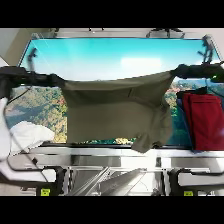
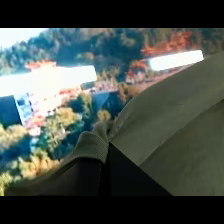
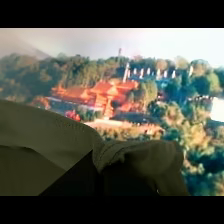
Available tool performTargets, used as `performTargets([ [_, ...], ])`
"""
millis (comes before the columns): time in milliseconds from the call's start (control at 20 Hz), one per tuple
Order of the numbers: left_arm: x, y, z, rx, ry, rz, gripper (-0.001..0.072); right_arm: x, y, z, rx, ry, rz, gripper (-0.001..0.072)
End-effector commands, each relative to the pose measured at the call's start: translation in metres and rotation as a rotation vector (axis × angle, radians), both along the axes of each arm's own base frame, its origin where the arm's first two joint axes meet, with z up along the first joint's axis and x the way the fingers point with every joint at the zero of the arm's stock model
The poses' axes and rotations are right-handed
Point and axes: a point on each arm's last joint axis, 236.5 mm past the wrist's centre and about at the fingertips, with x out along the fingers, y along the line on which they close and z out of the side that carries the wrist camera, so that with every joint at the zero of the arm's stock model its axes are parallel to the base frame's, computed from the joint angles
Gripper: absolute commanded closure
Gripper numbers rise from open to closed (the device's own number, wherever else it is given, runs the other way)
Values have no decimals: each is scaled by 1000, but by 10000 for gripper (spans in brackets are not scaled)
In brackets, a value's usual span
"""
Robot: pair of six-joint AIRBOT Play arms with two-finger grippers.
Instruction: Fold the shirts.
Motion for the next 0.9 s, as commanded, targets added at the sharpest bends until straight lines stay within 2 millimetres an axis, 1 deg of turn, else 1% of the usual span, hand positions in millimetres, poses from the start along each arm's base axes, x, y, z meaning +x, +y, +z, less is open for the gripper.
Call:
performTargets([
  [0, 30, -3, -81, -15, 178, -15, 689, 31, -8, -70, 8, 51, -33, 696],
  [50, 38, -8, -85, -19, 182, -37, 688, 38, -8, -72, 16, 42, -29, 696],
  [150, 51, -14, -81, -15, 161, -67, 689, 48, -11, -71, 7, 25, -28, 696],
  [200, 55, -16, -75, -2, 146, -80, 689, 48, -15, -71, -13, 22, -26, 696],
  [250, 59, -11, -71, 23, 141, -75, 689, 44, -19, -74, -30, 37, -18, 696],
  [300, 58, -3, -71, 62, 158, -60, 689, 36, -23, -81, -49, 73, -7, 697],
  [350, 53, 3, -74, 97, 189, -60, 689, 25, -27, -92, -73, 123, 10, 697],
  [450, 37, 12, -84, 142, 265, -71, 689, 4, -29, -115, -95, 204, 36, 698],
  [550, 27, 7, -94, 144, 306, -88, 689, -8, -30, -133, -101, 246, 34, 698],
  [600, 21, 5, -102, 150, 328, -94, 689, -10, -33, -140, -120, 254, 30, 698],
  [650, 17, -1, -110, 149, 342, -100, 689, -11, -34, -144, -136, 256, 29, 697],
  [750, 14, -6, -123, 153, 353, -91, 689, -7, -33, -146, -150, 244, 25, 697],
  [850, 15, -2, -131, 196, 347, -87, 689, -1, -33, -149, -162, 227, 15, 697],
])
